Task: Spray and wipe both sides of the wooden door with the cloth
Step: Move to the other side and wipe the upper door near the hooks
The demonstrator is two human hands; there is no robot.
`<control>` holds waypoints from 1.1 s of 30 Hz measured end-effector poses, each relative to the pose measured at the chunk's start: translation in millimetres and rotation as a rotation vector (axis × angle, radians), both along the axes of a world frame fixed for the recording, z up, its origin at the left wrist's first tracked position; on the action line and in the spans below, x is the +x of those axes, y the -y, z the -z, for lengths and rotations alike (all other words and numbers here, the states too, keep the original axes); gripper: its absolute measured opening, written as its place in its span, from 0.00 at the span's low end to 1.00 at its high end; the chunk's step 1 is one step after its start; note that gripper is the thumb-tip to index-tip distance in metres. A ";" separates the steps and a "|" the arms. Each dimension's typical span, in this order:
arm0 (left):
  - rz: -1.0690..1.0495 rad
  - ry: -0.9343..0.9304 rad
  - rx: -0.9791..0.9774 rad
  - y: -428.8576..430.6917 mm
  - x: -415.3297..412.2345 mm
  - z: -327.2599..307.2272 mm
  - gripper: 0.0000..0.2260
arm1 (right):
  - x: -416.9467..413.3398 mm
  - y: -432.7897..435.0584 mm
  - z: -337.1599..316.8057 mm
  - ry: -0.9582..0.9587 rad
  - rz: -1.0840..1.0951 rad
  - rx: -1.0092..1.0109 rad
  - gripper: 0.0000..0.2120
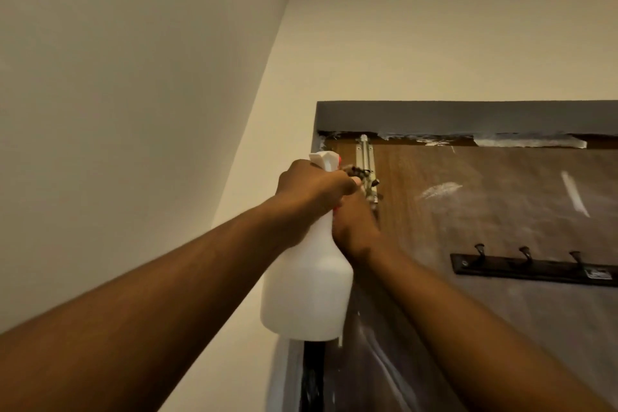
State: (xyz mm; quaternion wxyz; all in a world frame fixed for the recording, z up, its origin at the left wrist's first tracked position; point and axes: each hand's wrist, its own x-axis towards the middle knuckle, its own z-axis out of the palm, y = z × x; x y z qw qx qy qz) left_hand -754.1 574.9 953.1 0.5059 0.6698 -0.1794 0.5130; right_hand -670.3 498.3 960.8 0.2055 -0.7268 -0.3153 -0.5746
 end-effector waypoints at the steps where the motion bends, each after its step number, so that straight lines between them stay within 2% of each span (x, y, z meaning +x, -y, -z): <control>1: 0.012 -0.007 0.015 3.9 0.7 3.9 0.22 | 7.9 4.8 11.1 0.042 0.045 -0.081 0.20; 5: 0.026 -0.043 0.056 16.0 11.4 14.0 0.22 | 52.3 42.7 44.5 0.037 0.328 -0.197 0.35; 9: 0.058 -0.073 0.096 27.9 27.9 24.5 0.24 | 64.8 85.3 41.4 0.103 0.425 -0.181 0.32; 13: 0.047 -0.069 0.109 35.0 40.7 24.8 0.27 | 67.9 98.6 9.1 0.149 0.406 -0.168 0.31; 20: -0.046 -0.038 0.106 49.8 63.7 20.9 0.26 | 73.1 131.7 -12.8 0.183 0.440 -0.308 0.31; 23: -0.109 -0.003 0.056 53.6 71.7 21.6 0.24 | 71.8 141.9 -18.3 0.160 0.472 -0.230 0.30; 27: -0.030 0.060 0.063 54.7 75.9 11.9 0.26 | 76.1 155.6 -38.9 0.101 0.496 -0.025 0.30; 33: 0.016 0.113 0.030 59.3 68.3 -9.9 0.25 | 84.9 132.9 -123.3 0.128 0.386 -0.097 0.28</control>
